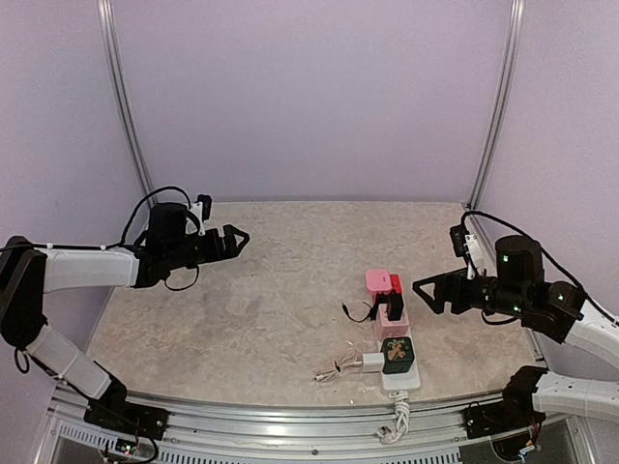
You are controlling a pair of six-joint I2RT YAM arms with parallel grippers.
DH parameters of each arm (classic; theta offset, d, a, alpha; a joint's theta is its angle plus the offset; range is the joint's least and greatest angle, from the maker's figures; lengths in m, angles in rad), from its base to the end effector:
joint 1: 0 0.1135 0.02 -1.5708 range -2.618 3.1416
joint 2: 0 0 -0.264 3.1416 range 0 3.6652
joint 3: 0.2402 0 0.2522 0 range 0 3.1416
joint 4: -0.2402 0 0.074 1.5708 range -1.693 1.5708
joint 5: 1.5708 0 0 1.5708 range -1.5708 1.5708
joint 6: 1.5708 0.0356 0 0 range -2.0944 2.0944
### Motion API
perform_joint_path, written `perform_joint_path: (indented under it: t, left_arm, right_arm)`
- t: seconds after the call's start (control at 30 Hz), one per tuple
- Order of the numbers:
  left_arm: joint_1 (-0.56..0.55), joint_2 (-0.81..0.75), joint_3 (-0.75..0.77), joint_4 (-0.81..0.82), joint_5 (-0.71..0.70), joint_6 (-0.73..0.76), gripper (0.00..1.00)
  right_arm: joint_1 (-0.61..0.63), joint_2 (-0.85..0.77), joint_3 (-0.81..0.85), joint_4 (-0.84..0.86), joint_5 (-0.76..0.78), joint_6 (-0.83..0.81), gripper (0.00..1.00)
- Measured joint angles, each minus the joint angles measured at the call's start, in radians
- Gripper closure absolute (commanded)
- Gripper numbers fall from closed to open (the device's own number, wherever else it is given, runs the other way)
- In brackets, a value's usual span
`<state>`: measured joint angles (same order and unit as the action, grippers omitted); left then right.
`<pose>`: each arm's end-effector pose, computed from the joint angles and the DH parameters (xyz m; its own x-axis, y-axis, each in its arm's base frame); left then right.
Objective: Pull the plug off the socket
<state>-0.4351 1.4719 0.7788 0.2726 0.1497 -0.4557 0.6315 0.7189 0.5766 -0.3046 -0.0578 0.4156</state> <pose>0.2883 -0.1399 0.2213 -0.5702 -0.2149 -0.7929 0.3222 0.8294 -0.4564 0.1369 0.1027 0.2647 -0.5741 0.0795 -0.8149 -0.4368 0.8121 0.3869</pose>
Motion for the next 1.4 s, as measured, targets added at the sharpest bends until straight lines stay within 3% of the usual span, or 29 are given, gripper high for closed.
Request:
perform_joint_path:
  t: [0.5, 0.83, 1.1, 1.4]
  left_arm:
    - [-0.014, 0.000, -0.005, 0.003, -0.002, -0.016, 0.01]
    - [-0.016, -0.013, -0.005, 0.004, -0.012, -0.016, 0.01]
    - [-0.015, -0.031, -0.005, 0.004, -0.026, -0.016, 0.01]
    - [-0.015, -0.041, -0.005, 0.004, -0.028, -0.019, 0.01]
  right_arm:
    - [0.419, 0.055, 0.016, -0.253, 0.125, 0.219, 0.03]
    - [0.665, 0.151, 0.051, -0.418, 0.226, 0.391, 0.07]
    - [0.739, 0.201, 0.030, -0.483, 0.260, 0.541, 0.22]
    - [0.789, 0.257, -0.051, -0.412, 0.325, 0.673, 0.23]
